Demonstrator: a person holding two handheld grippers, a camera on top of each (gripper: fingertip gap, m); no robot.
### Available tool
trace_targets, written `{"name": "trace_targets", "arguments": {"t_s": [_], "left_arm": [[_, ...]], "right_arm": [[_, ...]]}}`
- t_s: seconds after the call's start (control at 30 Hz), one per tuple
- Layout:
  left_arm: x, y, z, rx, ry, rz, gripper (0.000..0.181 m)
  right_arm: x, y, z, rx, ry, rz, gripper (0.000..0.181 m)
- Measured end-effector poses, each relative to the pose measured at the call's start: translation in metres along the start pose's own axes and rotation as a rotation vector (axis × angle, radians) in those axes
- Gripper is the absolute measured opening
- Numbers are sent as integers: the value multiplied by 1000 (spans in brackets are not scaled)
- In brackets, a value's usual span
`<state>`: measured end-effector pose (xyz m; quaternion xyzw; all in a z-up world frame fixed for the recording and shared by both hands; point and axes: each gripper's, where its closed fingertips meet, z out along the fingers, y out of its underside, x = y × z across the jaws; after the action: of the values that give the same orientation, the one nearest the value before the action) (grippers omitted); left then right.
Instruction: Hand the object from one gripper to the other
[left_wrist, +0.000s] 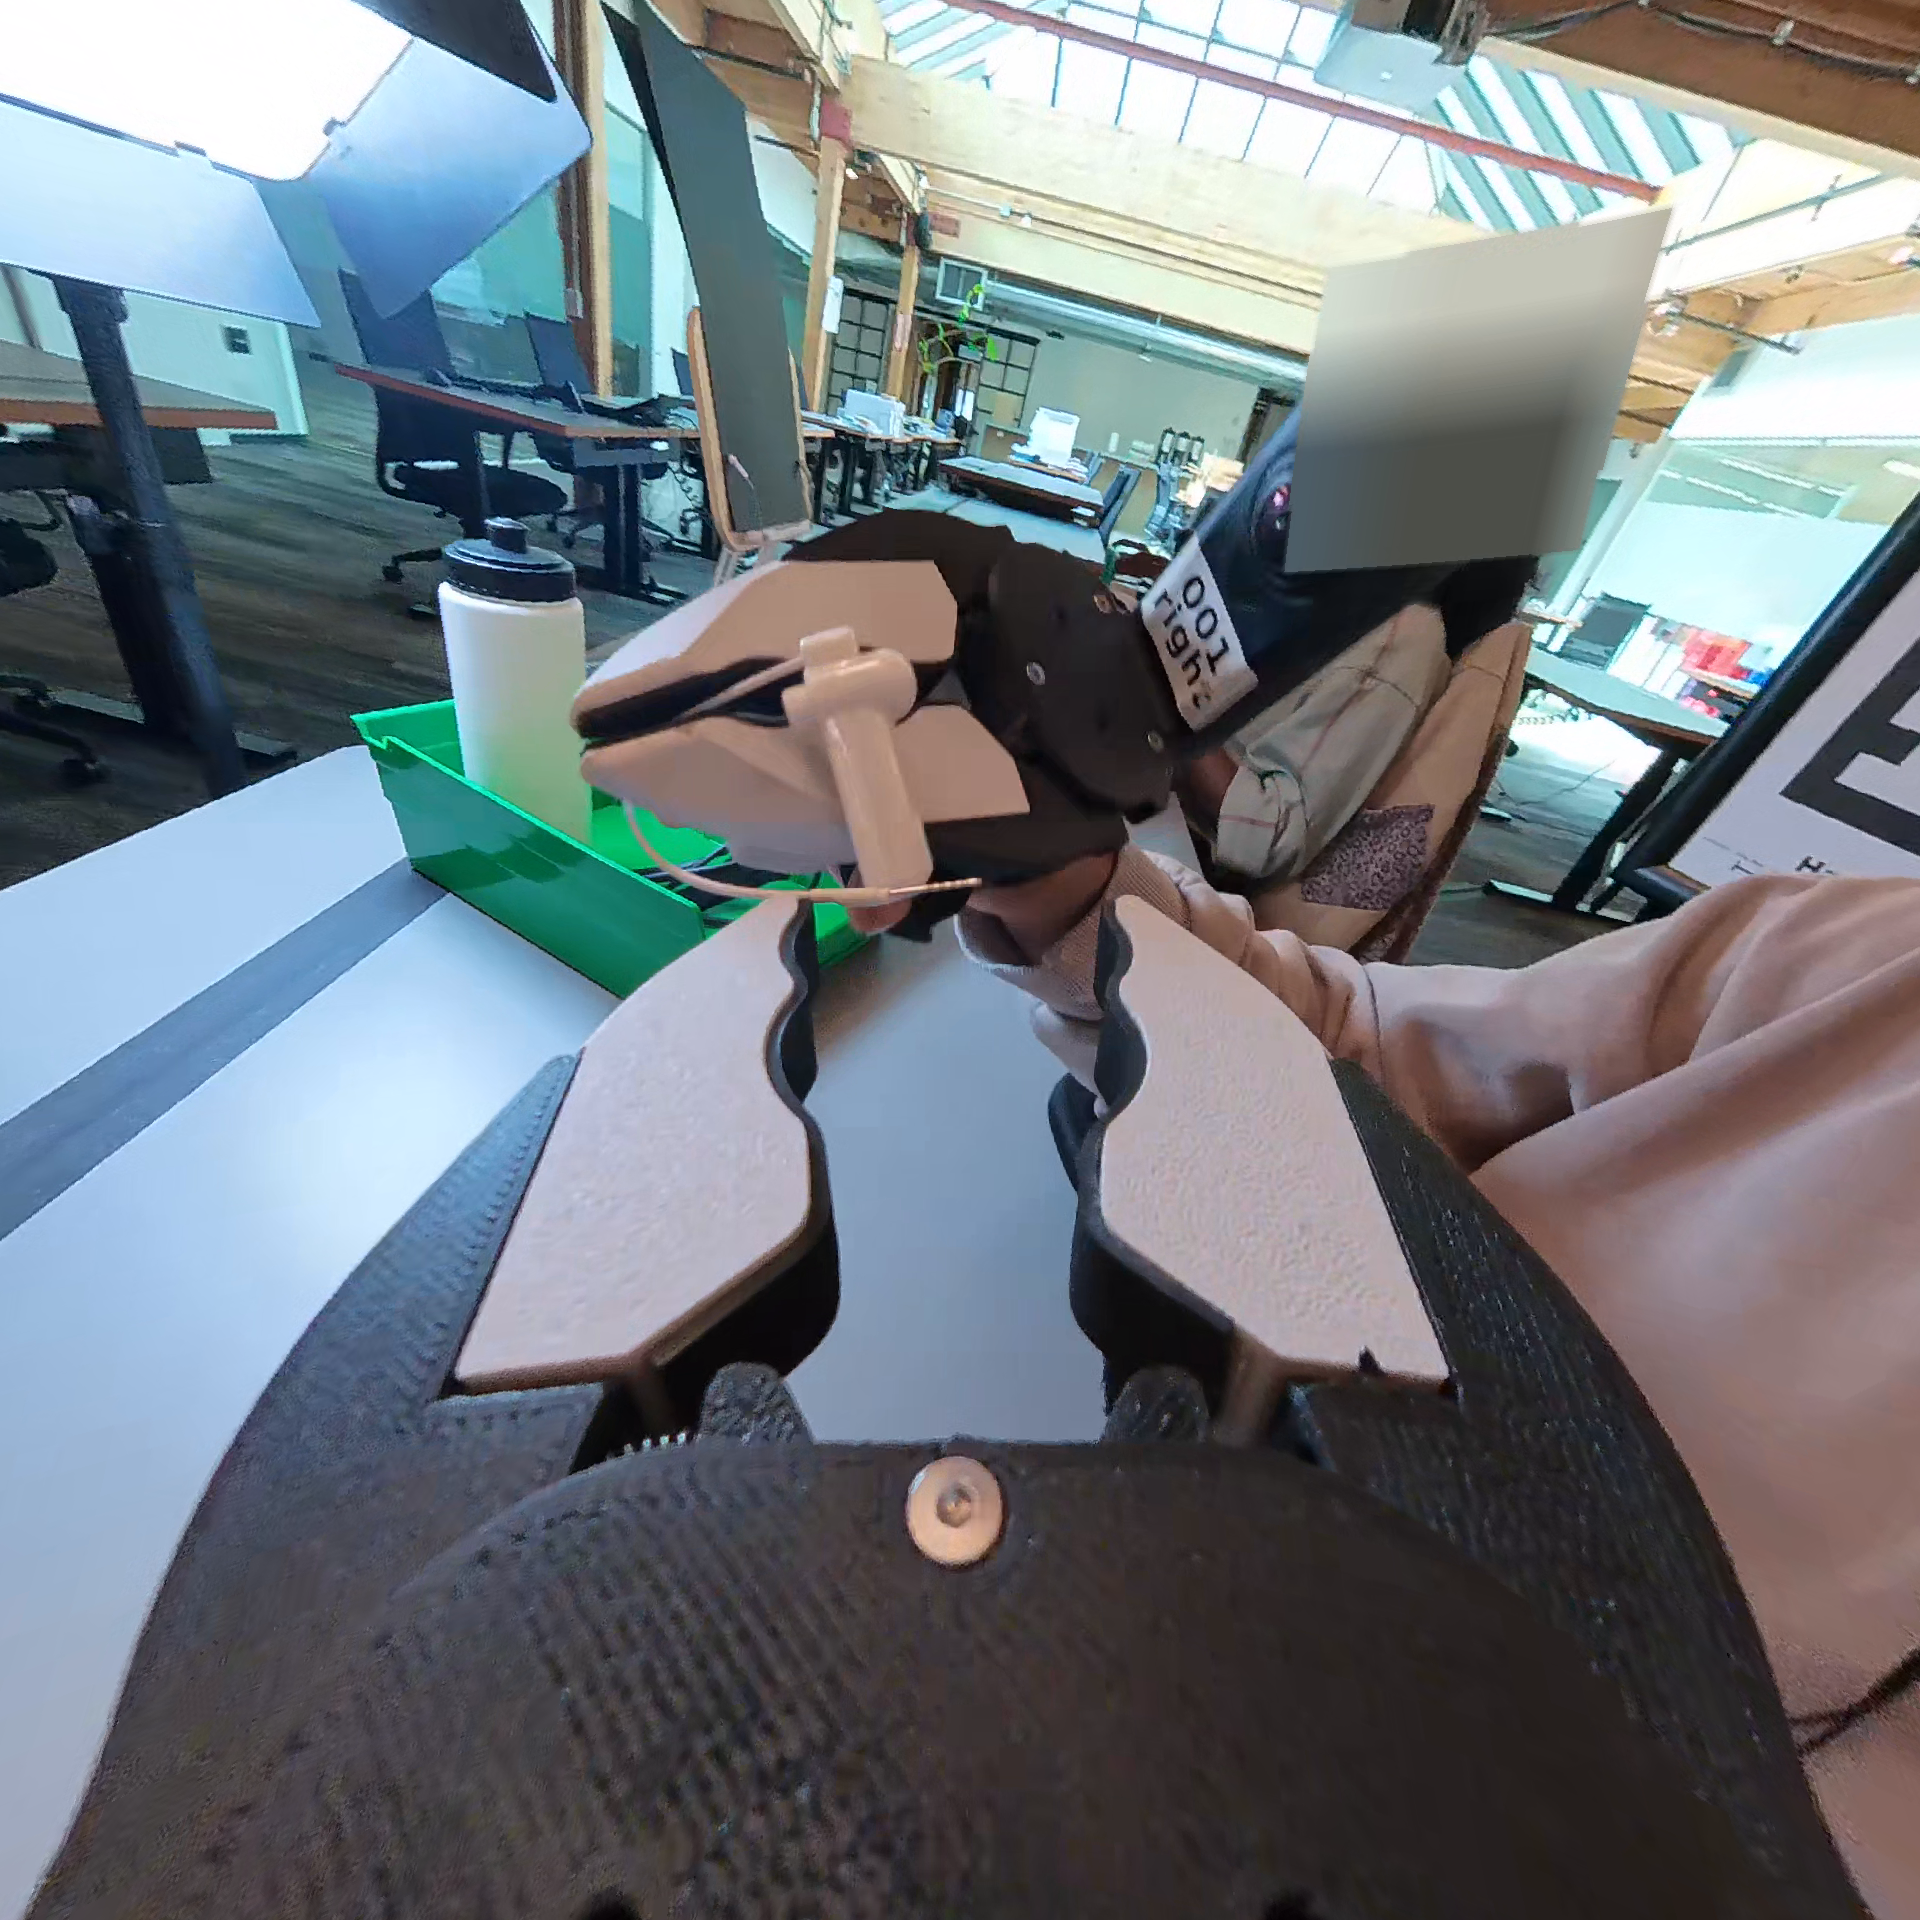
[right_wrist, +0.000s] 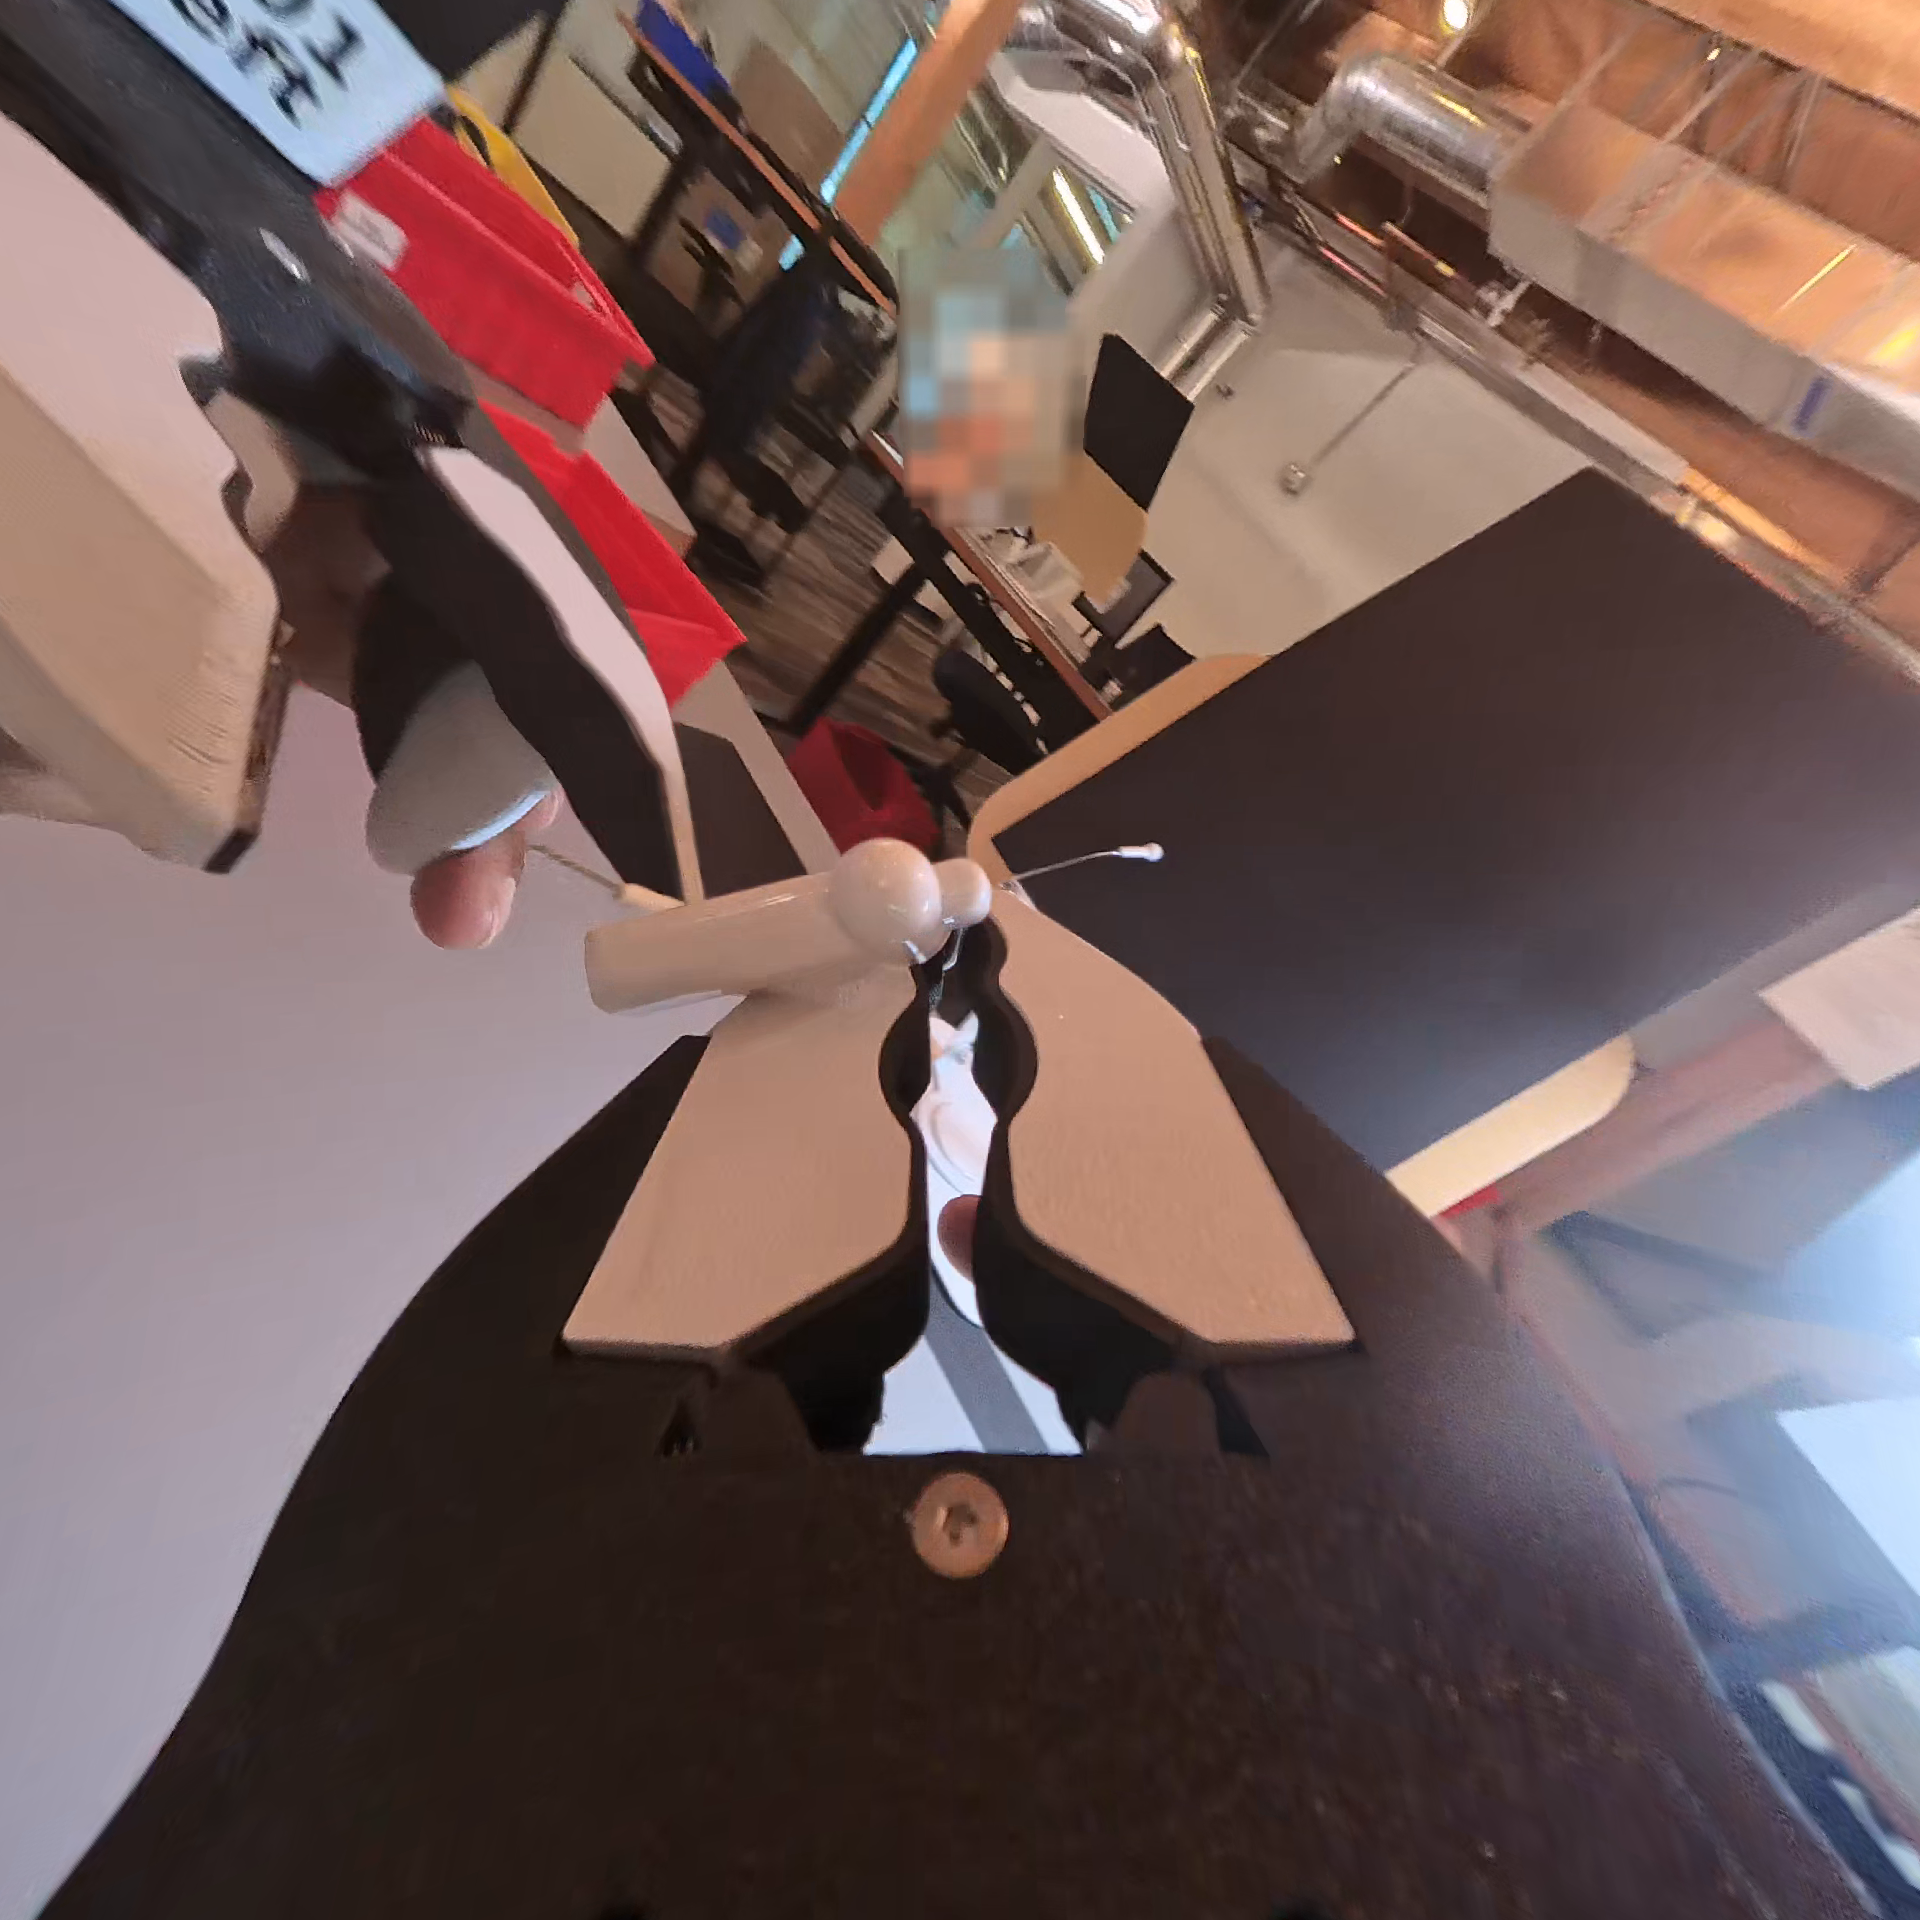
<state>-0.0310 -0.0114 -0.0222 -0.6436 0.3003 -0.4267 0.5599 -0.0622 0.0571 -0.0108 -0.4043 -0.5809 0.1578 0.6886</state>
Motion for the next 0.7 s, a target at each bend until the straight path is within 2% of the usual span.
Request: {"name": "trace_targets", "arguments": {"t_s": [0.1, 0.3, 0.47, 0.57, 0.7], "left_arm": [[-14, 2, 0, 9, -85, 21, 48], [-27, 1, -6, 53, -105, -13, 19], [-28, 5, -5, 9, -115, 30, 29], [-28, 6, -7, -28, -159, 125, 36], [-33, 17, -6, -154, -253, 299, 48]], "right_arm": [[-4, 6, 6, -49, 46, -90, 2], [-15, 19, 18, -151, 104, -236, 1], [-15, 26, 21, -191, 115, -240, 1], [-13, 28, 21, -197, 108, -200, 1], [-15, 29, 21, -207, 81, -128, 1]]}}
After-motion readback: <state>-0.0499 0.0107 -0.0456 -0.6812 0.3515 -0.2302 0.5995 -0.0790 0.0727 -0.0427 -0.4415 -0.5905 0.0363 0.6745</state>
